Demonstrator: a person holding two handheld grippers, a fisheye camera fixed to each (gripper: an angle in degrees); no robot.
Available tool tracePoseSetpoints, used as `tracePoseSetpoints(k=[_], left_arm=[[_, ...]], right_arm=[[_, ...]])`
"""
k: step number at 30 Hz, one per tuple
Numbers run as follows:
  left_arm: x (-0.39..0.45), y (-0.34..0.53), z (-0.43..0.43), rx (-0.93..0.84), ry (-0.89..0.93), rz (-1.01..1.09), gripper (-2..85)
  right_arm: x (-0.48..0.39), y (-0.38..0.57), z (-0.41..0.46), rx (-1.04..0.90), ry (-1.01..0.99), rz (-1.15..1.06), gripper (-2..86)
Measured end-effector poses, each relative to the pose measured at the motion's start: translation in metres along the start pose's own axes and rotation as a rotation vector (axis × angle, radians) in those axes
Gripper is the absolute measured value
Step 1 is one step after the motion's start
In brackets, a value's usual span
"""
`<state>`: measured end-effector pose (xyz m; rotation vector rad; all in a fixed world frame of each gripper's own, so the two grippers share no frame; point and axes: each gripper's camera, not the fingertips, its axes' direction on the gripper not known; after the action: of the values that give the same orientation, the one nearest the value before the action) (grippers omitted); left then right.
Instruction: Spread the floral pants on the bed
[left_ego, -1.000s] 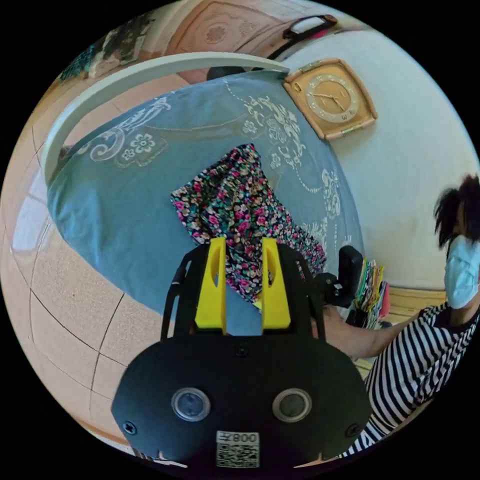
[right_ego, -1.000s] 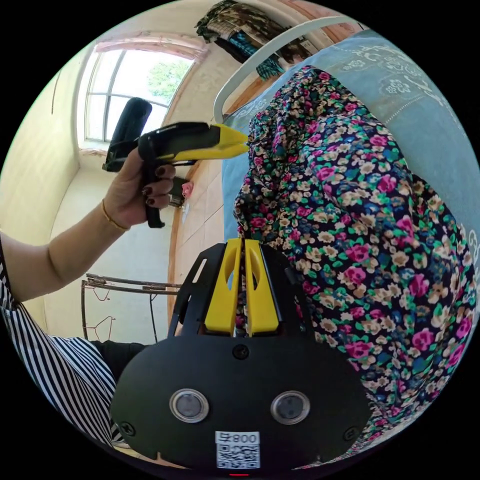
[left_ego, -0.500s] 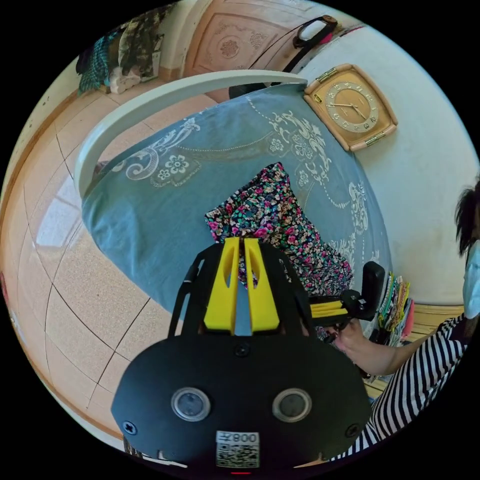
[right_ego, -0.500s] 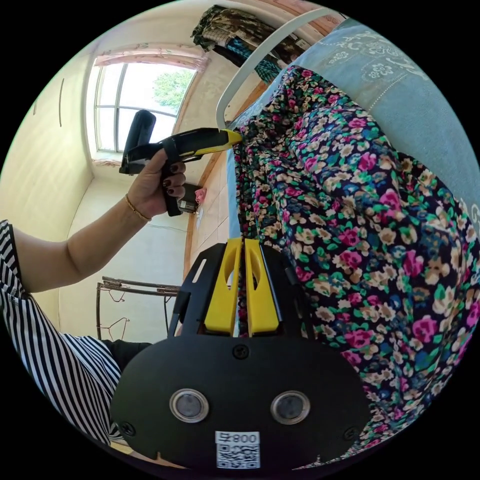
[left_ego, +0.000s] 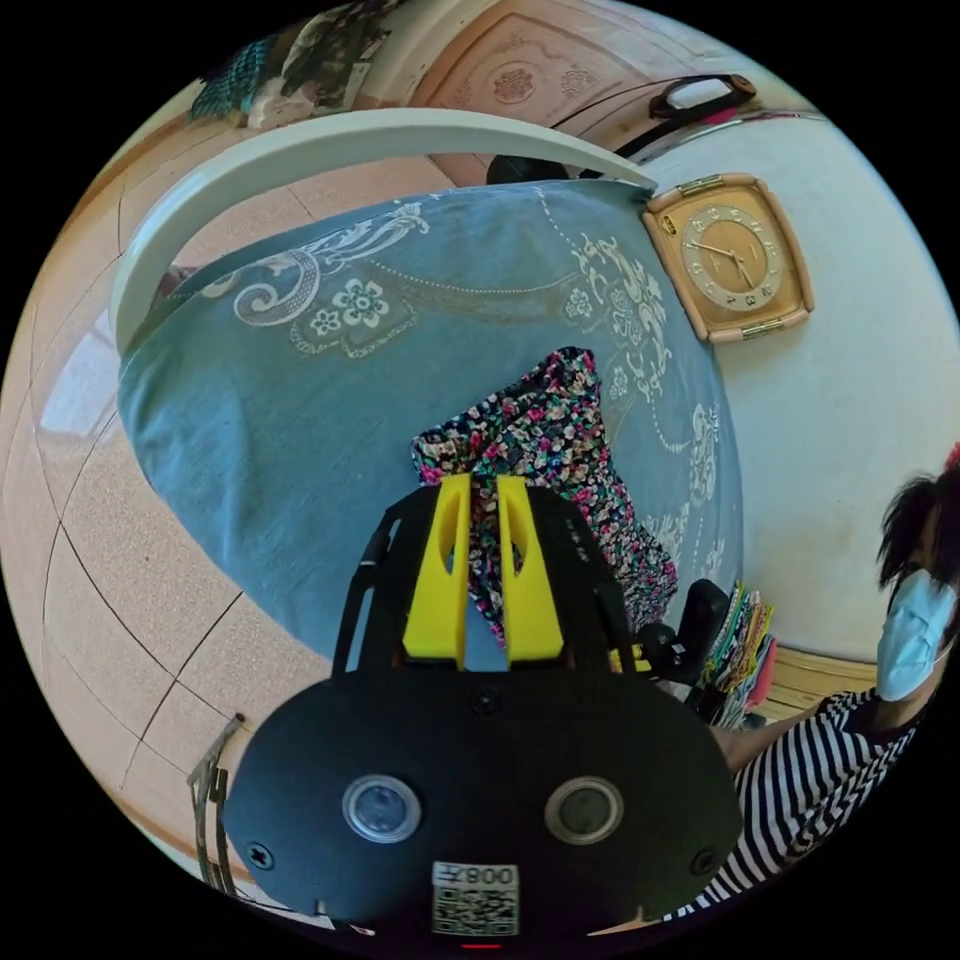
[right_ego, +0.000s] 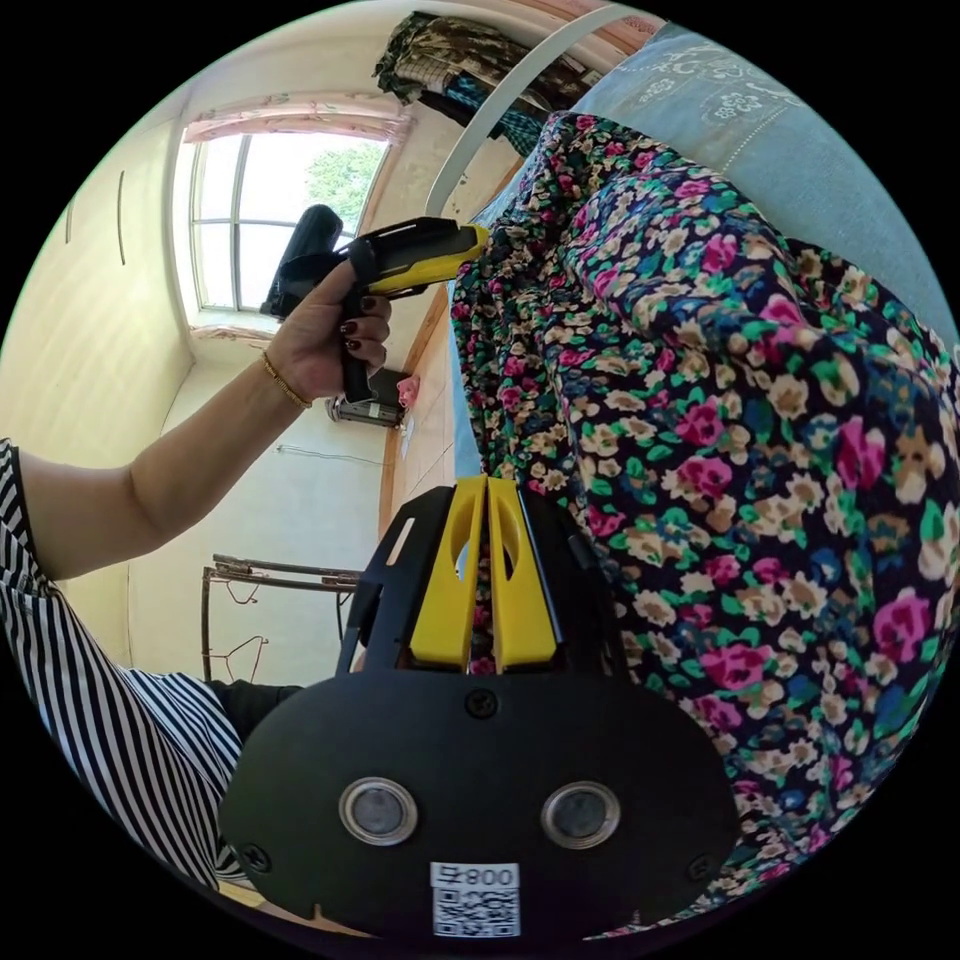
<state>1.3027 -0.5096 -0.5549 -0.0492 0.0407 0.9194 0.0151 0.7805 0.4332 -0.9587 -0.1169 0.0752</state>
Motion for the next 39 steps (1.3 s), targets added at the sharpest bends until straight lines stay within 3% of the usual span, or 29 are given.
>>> tracePoseSetpoints(k=[5,11,17,21,25,27,32,39], left_arm=[[0.027,0.001,-0.021,0.134,-0.068,0.094,3.8],[0.025,-0.004,0.006,0.057,-0.19,0.038,6.8],[0.078,0.011,0.007,0.225,-0.082,0.154,7.3],[0.18,0.007,0.083,-0.022,0.081,0.545,7.7],[0.248,0.016,0.167,-0.255,0.038,0.796,8.1],[0.25,0.021,0.187,-0.291,-0.031,0.793,8.2],[0.257,0.028,0.191,-0.274,0.073,0.728,8.6],[0.317,0.051,0.257,-0.457,-0.013,0.922,6.4]], right_arm=[[-0.008,0.009,-0.021,0.072,-0.023,-0.01,0.6],[-0.021,0.048,-0.086,0.229,-0.049,0.014,2.3],[-0.023,0.098,-0.18,0.431,0.214,0.094,3.7],[-0.005,0.104,-0.201,0.452,0.376,0.181,5.0],[0.0,0.1,-0.181,0.323,0.22,0.166,4.5],[-0.015,0.105,-0.176,0.304,0.246,0.13,4.1],[-0.026,0.122,-0.177,0.311,0.198,0.141,4.6],[-0.021,0.131,-0.197,0.325,0.123,0.156,5.9]])
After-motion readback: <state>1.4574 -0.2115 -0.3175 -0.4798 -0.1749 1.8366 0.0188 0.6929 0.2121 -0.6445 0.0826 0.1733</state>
